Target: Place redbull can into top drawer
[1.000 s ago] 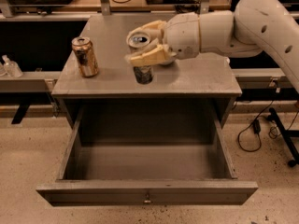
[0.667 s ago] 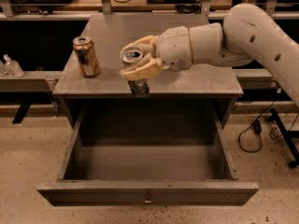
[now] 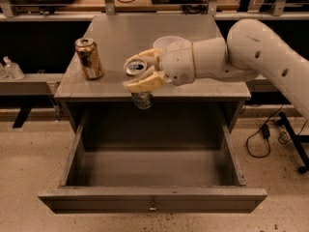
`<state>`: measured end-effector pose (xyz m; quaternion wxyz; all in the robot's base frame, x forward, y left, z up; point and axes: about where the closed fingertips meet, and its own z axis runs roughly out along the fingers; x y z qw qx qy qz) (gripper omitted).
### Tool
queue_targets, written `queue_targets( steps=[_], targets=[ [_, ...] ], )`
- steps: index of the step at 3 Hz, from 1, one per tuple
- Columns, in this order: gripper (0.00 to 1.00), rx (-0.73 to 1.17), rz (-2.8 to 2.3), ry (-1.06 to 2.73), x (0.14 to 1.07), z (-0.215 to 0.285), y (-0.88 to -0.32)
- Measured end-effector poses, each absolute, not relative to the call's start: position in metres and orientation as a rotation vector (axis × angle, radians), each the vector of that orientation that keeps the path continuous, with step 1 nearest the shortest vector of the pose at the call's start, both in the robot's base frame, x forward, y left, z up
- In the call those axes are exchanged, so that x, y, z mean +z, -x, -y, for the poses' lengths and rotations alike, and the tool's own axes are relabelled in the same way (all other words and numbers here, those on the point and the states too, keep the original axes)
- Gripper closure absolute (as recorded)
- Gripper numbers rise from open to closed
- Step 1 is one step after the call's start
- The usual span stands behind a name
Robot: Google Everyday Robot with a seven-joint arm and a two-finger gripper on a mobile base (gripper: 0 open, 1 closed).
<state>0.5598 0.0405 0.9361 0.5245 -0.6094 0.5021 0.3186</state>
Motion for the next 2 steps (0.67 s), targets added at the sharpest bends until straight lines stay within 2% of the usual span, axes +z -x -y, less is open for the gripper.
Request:
queue_targets(
  steps=[2],
  targets=[
    [1.00, 0.793, -1.259, 1.232, 0.821, -0.044, -0.531]
  ],
)
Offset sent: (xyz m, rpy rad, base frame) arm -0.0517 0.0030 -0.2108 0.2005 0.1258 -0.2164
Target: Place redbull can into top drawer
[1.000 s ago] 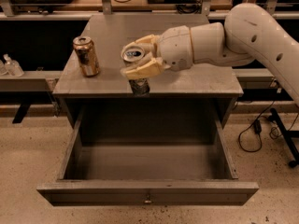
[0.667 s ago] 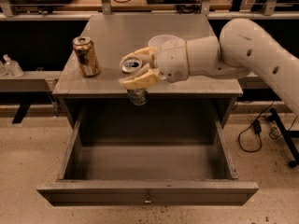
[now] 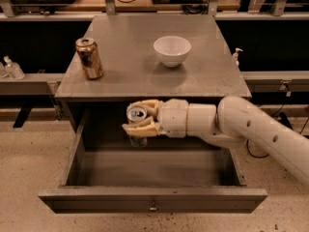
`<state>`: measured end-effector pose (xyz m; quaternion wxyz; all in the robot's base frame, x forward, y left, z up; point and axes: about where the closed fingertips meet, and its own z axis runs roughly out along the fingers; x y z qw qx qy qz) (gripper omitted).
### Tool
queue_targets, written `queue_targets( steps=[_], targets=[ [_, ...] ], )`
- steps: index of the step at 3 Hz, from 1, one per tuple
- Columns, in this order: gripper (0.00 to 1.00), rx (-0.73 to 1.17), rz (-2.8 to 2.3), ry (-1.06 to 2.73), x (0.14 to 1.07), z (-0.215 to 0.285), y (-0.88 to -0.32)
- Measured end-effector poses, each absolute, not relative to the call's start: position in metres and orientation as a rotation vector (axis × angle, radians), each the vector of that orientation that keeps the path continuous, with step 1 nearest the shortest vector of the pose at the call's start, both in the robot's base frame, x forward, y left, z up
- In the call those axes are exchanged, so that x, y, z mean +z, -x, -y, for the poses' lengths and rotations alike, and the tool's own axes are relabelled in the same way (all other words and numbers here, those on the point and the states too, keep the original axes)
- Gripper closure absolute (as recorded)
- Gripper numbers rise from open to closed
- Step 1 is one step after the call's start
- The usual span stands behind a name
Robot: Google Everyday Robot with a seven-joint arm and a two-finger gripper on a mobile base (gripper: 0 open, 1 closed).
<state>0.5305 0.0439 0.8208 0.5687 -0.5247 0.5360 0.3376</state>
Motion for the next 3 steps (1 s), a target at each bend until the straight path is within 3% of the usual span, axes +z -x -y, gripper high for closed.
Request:
queue_targets(
  steps=[3],
  targets=[
    [1.00, 0.807, -1.290, 1.242, 0.747, -0.036, -0.532]
  ],
)
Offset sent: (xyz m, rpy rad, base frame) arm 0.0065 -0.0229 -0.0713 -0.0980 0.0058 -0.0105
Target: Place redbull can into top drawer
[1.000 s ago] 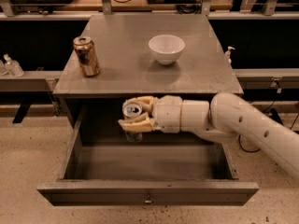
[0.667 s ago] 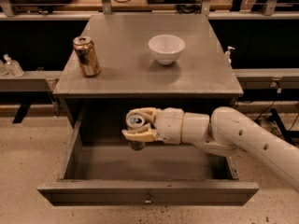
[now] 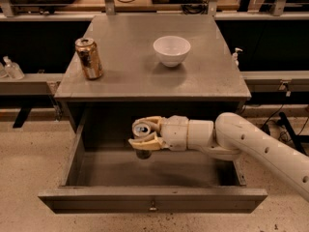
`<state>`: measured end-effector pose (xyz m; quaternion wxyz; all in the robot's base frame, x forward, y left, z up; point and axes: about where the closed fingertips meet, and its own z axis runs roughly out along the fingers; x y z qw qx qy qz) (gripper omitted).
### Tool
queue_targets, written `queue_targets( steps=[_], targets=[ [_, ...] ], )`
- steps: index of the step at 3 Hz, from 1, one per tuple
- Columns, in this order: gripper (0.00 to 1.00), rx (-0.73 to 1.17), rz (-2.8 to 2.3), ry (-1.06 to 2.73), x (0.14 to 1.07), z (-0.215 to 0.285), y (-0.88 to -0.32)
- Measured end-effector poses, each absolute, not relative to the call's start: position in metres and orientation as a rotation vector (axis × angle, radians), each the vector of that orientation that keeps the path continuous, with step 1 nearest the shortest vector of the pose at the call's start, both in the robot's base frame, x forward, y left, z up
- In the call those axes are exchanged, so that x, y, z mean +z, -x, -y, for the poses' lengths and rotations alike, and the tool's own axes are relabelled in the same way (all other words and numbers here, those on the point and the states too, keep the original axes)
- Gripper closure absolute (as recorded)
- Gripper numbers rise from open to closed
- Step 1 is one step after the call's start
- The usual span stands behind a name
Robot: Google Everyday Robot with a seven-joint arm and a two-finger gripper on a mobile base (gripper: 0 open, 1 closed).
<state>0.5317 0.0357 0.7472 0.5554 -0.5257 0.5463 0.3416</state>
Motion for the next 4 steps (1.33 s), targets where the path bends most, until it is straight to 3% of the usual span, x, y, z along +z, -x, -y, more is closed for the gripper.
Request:
queue_targets(
  steps=[1, 2, 4],
  targets=[
    [1.00, 0.865, -1.297, 1.210, 0.723, -0.037, -0.532],
    [0.82, 0.919, -1.337, 1.169, 0.703, -0.040, -0.527],
    [0.36, 0.937, -1.446, 1.195, 0.686, -0.046, -0.524]
  ],
)
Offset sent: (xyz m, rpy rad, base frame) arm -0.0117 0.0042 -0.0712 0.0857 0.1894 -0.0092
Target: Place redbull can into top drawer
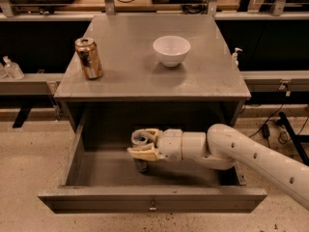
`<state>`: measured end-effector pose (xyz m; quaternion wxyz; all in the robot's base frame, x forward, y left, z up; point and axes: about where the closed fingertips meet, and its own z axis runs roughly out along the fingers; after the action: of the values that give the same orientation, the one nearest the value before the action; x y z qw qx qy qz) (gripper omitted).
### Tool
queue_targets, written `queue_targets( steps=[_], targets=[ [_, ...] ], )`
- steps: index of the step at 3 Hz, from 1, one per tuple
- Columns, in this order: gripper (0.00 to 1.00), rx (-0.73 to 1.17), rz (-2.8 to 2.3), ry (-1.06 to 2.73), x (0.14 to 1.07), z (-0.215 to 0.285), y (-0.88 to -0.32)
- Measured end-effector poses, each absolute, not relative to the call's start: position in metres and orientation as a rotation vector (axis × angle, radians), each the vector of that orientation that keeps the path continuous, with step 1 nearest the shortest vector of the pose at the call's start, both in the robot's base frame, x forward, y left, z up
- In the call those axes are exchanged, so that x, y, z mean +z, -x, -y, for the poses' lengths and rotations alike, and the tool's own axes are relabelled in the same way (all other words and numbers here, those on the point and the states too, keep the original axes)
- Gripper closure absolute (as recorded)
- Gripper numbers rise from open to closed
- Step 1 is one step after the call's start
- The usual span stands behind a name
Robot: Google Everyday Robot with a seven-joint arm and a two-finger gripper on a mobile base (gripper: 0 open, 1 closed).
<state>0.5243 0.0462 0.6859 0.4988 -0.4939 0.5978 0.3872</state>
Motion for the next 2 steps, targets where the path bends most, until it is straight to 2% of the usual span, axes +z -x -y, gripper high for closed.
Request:
queue_targets(
  steps=[1, 2],
  targets=[
    [0.12, 0.940, -1.444, 1.198, 0.6862, -0.0481, -0.5237],
    [0.00, 0.942, -1.442, 1.200, 0.6864, -0.0498, -0.5232]
  ],
)
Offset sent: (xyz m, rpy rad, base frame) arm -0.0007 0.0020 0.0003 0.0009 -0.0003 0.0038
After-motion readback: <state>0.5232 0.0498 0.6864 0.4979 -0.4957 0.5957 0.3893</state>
